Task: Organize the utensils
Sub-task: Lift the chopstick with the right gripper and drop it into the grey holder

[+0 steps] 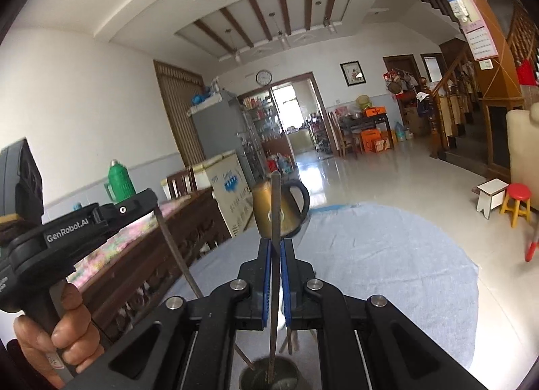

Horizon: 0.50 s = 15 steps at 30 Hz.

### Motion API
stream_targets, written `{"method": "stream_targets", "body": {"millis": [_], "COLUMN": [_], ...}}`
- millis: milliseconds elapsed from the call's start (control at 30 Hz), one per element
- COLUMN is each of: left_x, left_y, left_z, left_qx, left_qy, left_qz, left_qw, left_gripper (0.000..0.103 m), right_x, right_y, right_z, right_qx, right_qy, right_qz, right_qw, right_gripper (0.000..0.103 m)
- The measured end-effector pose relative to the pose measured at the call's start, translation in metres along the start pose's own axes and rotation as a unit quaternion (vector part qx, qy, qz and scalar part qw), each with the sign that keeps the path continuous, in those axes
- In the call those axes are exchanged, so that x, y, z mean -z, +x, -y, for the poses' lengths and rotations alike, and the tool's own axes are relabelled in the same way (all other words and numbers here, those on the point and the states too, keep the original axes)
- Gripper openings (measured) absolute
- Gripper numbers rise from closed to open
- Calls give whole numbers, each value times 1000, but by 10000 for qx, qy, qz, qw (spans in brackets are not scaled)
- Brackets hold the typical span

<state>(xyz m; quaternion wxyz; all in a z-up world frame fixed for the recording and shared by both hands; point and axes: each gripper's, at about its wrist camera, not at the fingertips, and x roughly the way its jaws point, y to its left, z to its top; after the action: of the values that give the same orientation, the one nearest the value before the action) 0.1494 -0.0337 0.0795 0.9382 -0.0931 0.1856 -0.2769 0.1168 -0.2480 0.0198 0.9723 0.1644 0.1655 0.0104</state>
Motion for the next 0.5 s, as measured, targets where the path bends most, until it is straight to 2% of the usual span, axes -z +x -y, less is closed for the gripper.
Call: {"method": "stream_targets", "body": {"millis": [167, 433, 467, 500], "left_x": [33, 60, 62, 63], "left_y": [15, 12, 12, 9], "left_z": [-16, -30, -31, -32], "left_qx": [-237, -490, -500, -523], "left_qy": [-277, -341, -326, -293], "left_qz": [-415, -847, -914, -962], "left_qw": [9985, 9946, 9940, 9935], "left_gripper": [6, 6, 6, 8], "right_x": [29, 49, 50, 50], "right_y": [15, 21, 19, 20], "right_z": [-2, 12, 13, 16], "right_qx": [222, 287, 270, 225], "right_qy": [-257, -30, 25, 108], "right_qz": [-374, -935, -978, -1040], "right_qw": [9987, 9952, 9948, 9943], "right_gripper": [7, 8, 10, 23]}}
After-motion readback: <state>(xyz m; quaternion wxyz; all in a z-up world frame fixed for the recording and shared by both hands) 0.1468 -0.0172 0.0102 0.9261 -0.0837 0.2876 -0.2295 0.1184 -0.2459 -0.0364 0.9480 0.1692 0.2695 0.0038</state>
